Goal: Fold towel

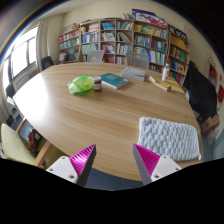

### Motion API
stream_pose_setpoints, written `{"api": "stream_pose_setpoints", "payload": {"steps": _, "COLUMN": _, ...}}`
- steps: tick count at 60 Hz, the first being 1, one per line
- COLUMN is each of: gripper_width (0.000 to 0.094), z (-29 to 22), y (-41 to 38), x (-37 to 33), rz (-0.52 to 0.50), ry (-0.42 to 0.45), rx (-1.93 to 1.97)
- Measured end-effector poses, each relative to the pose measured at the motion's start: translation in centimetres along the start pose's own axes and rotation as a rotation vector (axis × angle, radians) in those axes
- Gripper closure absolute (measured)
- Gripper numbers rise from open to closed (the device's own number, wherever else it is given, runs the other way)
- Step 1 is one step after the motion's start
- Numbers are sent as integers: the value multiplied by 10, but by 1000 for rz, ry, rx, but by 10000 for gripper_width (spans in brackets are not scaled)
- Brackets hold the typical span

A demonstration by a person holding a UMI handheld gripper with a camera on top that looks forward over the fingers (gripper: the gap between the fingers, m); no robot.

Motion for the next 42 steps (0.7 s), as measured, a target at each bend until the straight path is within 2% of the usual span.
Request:
{"api": "stream_pose_setpoints", "payload": {"steps": 12, "gripper_width": 160, "z": 26, "y": 106, "x": 88, "rz": 178, "ry": -84, "rx": -80}}
{"api": "stream_pose_setpoints", "payload": {"steps": 18, "gripper_width": 158, "z": 45, "y": 107, "x": 111, "rz": 116, "ry": -134, "rx": -76}}
{"api": "stream_pose_setpoints", "payload": {"steps": 19, "gripper_width": 189, "z": 41, "y": 107, "x": 115, "rz": 104, "ry": -106, "rx": -67}}
{"api": "stream_pose_setpoints", "payload": {"steps": 22, "gripper_width": 268, "z": 42, "y": 109, "x": 119, "rz": 92, "ry": -99, "rx": -44}}
{"api": "stream_pose_setpoints", "payload": {"steps": 24, "gripper_width": 385, "z": 42, "y": 105, "x": 120, "rz": 84, "ry": -118, "rx": -19}}
{"api": "stream_pose_setpoints", "payload": {"steps": 28, "gripper_width": 681, "z": 44, "y": 122, "x": 120, "rz": 126, "ry": -122, "rx": 11}}
{"api": "stream_pose_setpoints", "payload": {"steps": 29, "gripper_width": 714, "z": 43, "y": 124, "x": 122, "rz": 129, "ry": -118, "rx": 19}}
{"api": "stream_pose_setpoints", "payload": {"steps": 36, "gripper_width": 884, "z": 42, "y": 125, "x": 123, "rz": 103, "ry": -111, "rx": -21}}
{"api": "stream_pose_setpoints", "payload": {"steps": 42, "gripper_width": 911, "z": 41, "y": 125, "x": 122, "rz": 64, "ry": -108, "rx": -5}}
Point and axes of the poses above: the point between the fingertips, and its own axes, seen from behind it with the camera up: y to the right, z down, x forward, the way the camera looks, the point moved 1 cm from there along -x, backward, against the way the camera looks, and after that the axes turned 2 degrees about -x, right-handed, at the moved point
